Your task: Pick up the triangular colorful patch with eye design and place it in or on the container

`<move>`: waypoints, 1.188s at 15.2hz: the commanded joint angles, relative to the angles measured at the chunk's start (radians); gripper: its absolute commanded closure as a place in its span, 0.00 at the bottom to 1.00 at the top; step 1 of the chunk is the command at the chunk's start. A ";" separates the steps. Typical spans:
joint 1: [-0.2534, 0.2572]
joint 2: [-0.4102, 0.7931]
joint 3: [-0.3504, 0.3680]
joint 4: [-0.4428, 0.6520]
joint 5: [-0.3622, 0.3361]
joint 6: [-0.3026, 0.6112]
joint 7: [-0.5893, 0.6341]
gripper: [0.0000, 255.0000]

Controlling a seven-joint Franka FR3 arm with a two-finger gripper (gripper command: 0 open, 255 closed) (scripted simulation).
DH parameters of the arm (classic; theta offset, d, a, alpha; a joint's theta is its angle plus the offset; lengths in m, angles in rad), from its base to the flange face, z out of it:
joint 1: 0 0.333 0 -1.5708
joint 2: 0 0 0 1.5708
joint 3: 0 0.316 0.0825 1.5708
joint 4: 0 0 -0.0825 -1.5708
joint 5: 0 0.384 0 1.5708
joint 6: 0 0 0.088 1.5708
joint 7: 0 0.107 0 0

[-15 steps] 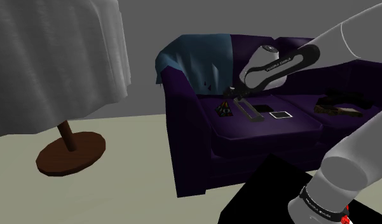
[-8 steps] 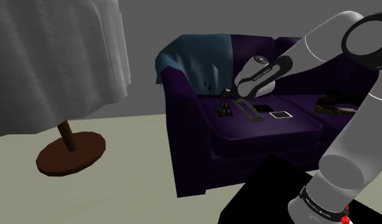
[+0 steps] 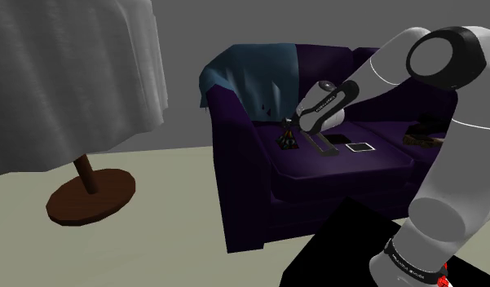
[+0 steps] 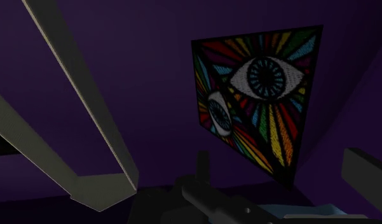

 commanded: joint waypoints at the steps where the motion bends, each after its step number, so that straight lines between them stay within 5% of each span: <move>1: -0.005 0.027 0.004 0.017 0.006 0.010 -0.005 0.00; 8: -0.005 0.027 0.004 0.017 0.006 0.010 -0.005 0.00; 9: -0.005 0.027 0.004 0.017 0.006 0.010 -0.005 1.00; 18: -0.005 0.027 0.004 0.017 0.006 0.010 -0.005 1.00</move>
